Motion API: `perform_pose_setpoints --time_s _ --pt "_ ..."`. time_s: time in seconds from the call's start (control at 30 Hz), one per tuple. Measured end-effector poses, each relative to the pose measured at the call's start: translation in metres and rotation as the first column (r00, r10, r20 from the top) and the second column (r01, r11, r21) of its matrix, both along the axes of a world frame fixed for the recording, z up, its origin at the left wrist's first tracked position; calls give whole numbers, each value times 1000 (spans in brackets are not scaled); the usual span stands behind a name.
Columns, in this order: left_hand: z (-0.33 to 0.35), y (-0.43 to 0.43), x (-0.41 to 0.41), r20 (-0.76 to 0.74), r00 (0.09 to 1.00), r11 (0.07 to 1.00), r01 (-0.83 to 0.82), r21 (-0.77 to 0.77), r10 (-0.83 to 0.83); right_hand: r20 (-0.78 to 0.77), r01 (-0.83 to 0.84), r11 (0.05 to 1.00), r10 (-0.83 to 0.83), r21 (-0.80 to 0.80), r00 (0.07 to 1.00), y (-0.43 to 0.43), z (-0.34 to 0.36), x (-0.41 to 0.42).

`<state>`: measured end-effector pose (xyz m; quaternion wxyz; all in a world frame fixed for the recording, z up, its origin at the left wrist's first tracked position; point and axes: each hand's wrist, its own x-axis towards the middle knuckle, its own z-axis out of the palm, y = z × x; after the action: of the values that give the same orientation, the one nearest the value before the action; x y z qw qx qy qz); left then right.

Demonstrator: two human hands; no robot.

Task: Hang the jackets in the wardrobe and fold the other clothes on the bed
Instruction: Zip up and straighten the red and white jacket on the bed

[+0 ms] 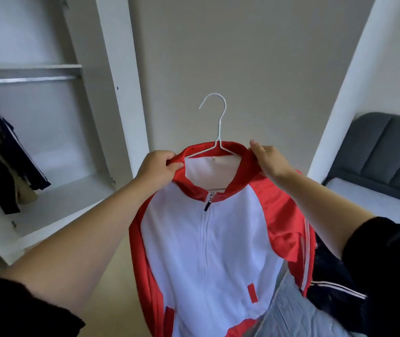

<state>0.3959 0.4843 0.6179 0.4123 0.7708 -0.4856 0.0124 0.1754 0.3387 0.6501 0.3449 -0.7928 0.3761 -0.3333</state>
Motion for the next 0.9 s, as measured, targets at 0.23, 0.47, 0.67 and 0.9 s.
perform_pose_setpoints --time_s 0.23,0.47,0.67,0.9 --pt "-20 -22 183 24 996 996 -91 -16 91 -84 -106 979 93 -171 992 -25 -26 194" --pt "-21 -23 401 75 983 983 -173 56 169 -240 -194 953 136 -235 961 -61 -29 437" --pt "-21 -3 525 248 956 932 -228 283 158 -345 -310 927 227 -209 911 -57 -48 567" --pt "-2 1 610 170 976 903 -194 384 137 -260 -330 921 274 -205 926 -71 -48 672"
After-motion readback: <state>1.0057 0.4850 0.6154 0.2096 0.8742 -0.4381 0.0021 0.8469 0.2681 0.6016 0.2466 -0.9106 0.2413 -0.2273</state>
